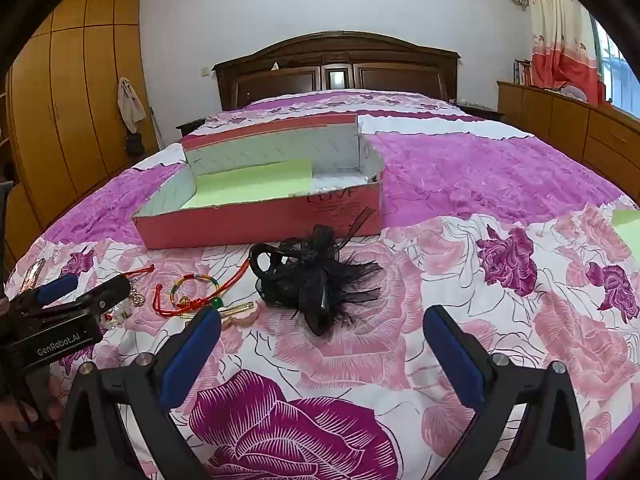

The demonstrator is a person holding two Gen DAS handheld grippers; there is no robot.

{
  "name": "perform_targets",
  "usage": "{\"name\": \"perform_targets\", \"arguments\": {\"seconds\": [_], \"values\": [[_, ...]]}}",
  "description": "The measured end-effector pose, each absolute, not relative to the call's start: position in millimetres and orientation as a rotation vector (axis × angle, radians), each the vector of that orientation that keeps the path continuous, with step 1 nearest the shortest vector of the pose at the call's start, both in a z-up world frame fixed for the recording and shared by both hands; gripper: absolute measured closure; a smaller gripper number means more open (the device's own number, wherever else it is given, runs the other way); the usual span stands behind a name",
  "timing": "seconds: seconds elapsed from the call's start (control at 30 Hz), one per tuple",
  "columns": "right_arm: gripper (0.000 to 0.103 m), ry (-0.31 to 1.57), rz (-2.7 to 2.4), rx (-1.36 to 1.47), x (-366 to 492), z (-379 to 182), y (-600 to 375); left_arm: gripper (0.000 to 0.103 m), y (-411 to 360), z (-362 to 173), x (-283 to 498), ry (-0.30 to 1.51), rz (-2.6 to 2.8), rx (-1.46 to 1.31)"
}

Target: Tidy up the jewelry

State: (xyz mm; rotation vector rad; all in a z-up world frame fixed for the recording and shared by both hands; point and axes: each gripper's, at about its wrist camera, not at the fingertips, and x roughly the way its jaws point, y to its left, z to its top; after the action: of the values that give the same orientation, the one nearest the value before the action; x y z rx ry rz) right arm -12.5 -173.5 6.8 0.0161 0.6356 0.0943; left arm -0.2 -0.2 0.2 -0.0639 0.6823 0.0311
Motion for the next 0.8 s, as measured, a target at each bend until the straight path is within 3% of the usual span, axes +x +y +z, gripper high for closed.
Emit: {"name": "perform_targets", "arguments": {"seconds": [0.8], "values": [[0.0, 0.631, 0.096, 0.018, -12.3, 7.0, -172.5, 0.008, -0.3, 0.2, 1.5, 0.674, 0.032, -0.062]]}}
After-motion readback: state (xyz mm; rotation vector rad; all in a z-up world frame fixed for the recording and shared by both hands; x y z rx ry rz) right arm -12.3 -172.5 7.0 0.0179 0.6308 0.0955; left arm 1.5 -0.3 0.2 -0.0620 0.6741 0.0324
